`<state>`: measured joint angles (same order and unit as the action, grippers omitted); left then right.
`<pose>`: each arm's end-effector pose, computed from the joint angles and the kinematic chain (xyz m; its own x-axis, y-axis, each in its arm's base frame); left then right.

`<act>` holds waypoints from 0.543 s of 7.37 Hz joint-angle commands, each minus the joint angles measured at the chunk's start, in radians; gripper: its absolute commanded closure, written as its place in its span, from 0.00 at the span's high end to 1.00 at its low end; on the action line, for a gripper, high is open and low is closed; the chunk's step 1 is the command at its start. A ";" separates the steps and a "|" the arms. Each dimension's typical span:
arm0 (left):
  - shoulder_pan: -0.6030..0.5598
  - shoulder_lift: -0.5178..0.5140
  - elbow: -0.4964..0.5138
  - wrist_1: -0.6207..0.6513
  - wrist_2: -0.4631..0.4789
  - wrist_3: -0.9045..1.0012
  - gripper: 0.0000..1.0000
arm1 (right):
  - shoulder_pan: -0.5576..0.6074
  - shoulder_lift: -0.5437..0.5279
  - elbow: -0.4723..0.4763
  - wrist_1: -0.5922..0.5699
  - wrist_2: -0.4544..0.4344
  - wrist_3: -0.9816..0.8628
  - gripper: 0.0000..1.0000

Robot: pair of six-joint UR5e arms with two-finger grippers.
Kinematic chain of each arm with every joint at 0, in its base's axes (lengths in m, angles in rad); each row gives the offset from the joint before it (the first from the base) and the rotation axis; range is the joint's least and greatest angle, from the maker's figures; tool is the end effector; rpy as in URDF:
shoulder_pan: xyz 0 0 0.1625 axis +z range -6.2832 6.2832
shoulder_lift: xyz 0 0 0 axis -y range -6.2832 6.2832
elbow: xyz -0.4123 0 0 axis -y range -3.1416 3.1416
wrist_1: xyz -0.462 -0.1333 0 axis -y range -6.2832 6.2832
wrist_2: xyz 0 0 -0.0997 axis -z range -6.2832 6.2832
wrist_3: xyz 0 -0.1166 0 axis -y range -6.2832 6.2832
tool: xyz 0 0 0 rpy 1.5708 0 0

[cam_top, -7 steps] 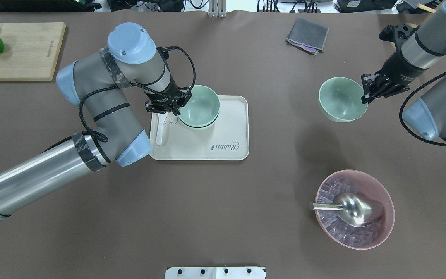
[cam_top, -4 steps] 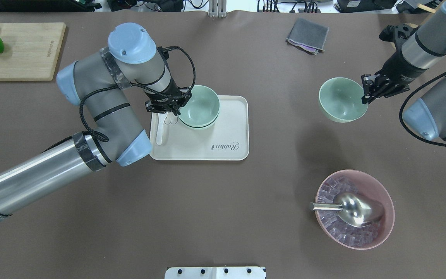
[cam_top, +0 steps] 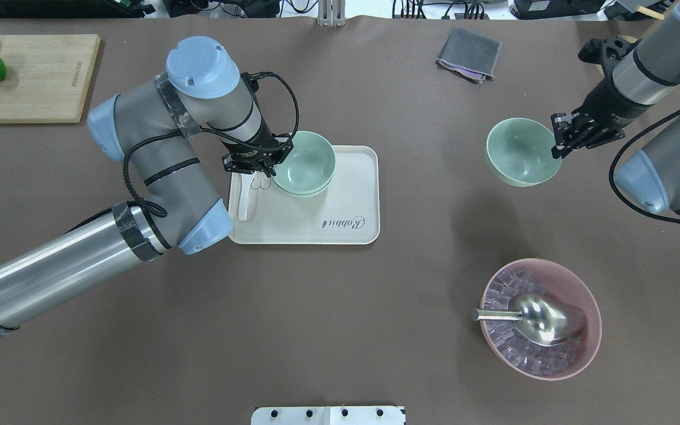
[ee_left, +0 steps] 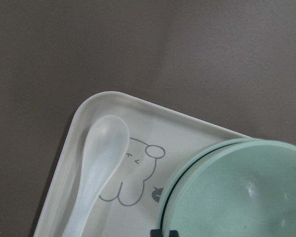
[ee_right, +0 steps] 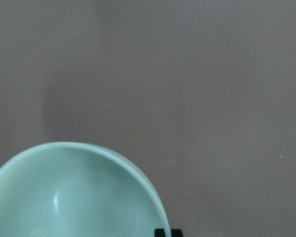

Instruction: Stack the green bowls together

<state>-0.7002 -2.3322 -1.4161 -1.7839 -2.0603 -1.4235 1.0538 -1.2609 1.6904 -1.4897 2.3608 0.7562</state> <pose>0.5668 -0.5802 0.1949 0.5610 -0.3034 -0.7702 0.2260 0.9512 -0.2101 -0.2887 -0.6099 0.3857 0.6162 0.0478 0.7862 0.0116 0.9975 -0.0697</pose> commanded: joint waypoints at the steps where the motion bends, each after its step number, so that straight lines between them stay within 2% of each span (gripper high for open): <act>1: 0.002 -0.001 0.005 -0.003 0.000 0.000 0.00 | 0.000 0.000 -0.003 0.000 -0.006 0.000 0.00; 4: 0.002 0.001 0.011 -0.022 0.000 0.000 0.00 | 0.000 0.000 -0.005 0.000 -0.006 0.000 0.00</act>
<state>-0.6981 -2.3315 -1.4064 -1.8028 -2.0602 -1.4235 1.0538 -1.2609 1.6863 -1.4899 2.3548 0.7562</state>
